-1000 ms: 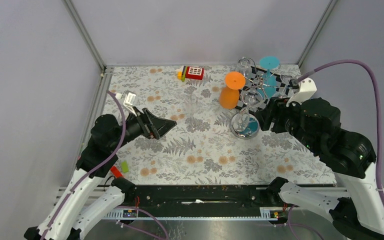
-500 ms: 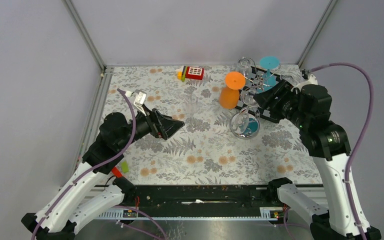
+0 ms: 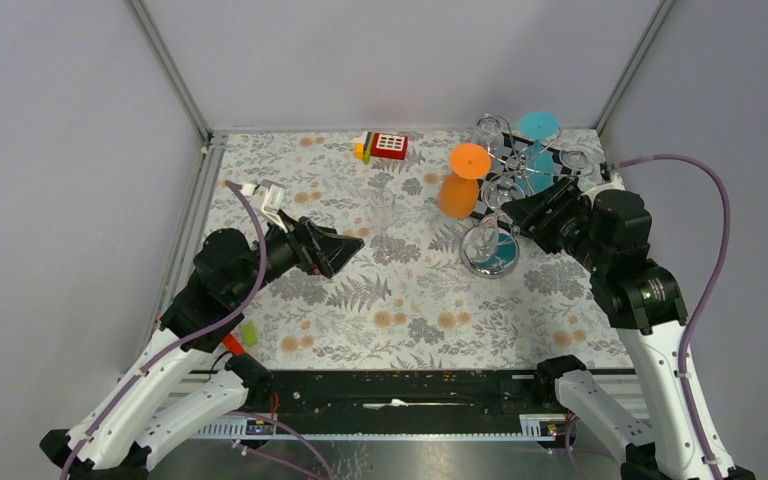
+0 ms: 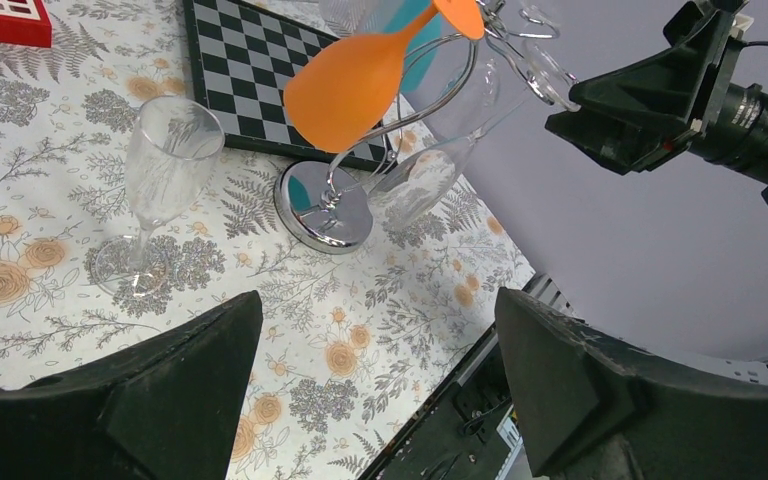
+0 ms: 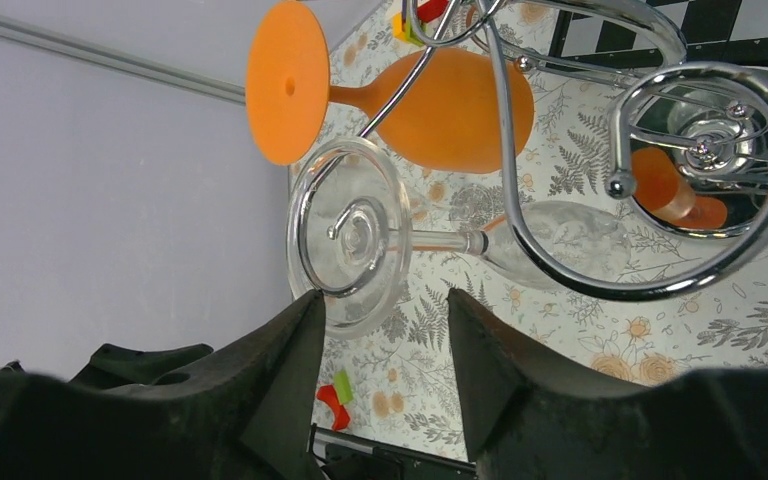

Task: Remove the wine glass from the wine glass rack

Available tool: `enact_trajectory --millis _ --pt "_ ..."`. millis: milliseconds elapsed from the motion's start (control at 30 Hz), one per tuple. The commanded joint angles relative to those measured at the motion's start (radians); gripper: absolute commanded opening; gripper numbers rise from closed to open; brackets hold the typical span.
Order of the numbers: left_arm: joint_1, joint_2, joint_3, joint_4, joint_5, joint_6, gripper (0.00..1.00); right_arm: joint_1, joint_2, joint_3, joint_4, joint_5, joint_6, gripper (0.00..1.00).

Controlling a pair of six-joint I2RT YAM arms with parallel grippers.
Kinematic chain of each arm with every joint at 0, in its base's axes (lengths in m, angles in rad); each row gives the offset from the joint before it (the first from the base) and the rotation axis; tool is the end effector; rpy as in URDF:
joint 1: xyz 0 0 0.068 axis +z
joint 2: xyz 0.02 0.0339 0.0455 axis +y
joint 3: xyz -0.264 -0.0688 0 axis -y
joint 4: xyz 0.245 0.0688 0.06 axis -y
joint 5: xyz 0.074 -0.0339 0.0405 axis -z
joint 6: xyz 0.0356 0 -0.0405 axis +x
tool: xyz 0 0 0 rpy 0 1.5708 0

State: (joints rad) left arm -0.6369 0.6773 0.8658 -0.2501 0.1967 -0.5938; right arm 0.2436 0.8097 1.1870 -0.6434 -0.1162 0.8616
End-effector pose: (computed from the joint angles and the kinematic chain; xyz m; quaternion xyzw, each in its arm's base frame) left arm 0.1184 -0.0962 0.3771 0.0829 0.7234 -0.4519 0.5153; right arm 0.1437 0.0400 0.4219 0.2077 0.7665 0.3574 0.4916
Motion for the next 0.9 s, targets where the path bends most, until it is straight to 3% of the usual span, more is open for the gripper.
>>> enact_trajectory --millis 0,100,433,733,867 --pt "-0.004 -0.015 0.039 0.02 -0.019 0.017 0.92 -0.006 -0.03 -0.015 0.064 0.035 0.012 0.61" --pt "-0.004 -0.008 0.049 0.021 -0.019 0.019 0.92 -0.011 -0.034 -0.041 0.082 0.033 0.03 0.66" --pt "-0.003 -0.025 0.044 0.025 -0.044 0.051 0.92 -0.056 -0.17 -0.298 0.423 0.027 0.272 0.62" --pt "-0.004 -0.027 0.027 0.0 -0.09 0.075 0.92 -0.061 -0.18 -0.302 0.406 0.029 0.367 0.62" --pt "-0.004 -0.024 0.037 -0.017 -0.098 0.071 0.92 -0.061 -0.184 -0.321 0.407 0.038 0.422 0.51"
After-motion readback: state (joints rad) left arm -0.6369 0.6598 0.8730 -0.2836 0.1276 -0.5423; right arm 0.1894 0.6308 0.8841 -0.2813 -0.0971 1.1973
